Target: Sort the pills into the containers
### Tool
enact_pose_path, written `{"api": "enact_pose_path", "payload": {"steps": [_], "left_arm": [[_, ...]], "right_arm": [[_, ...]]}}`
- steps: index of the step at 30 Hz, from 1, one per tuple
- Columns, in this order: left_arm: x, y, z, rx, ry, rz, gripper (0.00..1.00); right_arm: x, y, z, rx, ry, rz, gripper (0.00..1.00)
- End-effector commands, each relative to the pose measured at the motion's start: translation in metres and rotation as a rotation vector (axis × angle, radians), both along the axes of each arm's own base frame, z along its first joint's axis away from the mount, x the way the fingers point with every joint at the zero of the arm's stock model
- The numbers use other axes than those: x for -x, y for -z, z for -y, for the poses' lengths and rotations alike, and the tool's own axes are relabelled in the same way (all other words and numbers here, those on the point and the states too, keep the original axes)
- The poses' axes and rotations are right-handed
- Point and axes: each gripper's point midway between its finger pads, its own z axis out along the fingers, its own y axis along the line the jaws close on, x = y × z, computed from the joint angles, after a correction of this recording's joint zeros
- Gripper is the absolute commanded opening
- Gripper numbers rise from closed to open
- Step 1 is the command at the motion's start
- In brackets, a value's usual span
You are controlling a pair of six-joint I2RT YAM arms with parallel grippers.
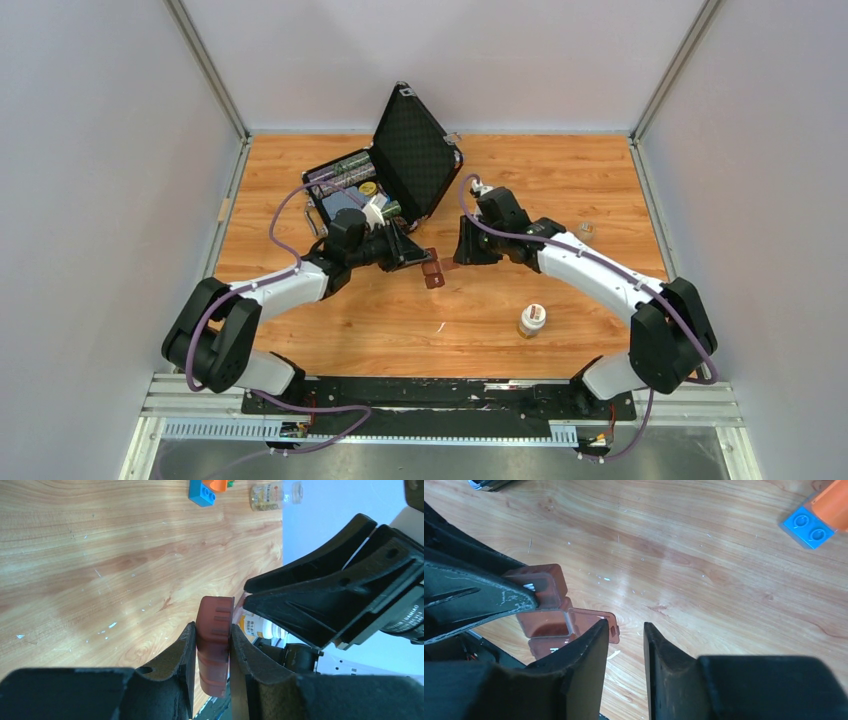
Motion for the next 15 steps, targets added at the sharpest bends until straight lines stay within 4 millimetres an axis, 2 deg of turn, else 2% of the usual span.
{"api": "enact_pose_path", "payload": {"steps": [1,4,12,15], "left_arm": [[-0.010,-0.035,0.004,0.043,0.021,0.111,0.00],[-0.012,-0.033,0.005,0.034,0.026,0.113,0.00],[-0.016,-0.032,0.002,0.015,0.037,0.143,0.00],[-0.017,-0.036,0.004,0.027,0.054,0.160,0.00]], "right_arm": [[-0.005,0.001,-0.008,-0.027,-0.011,-0.018,0.31],[-0.009,-0.008,-0.013,-0.056,-0.021,-0.008,0.33],[-0.009,-0.042,-0.010,-0.274,-0.077,0.013,0.64],[-0.001,-0.052,-0.017,-0.360,-0.173,0.024,0.69]]}}
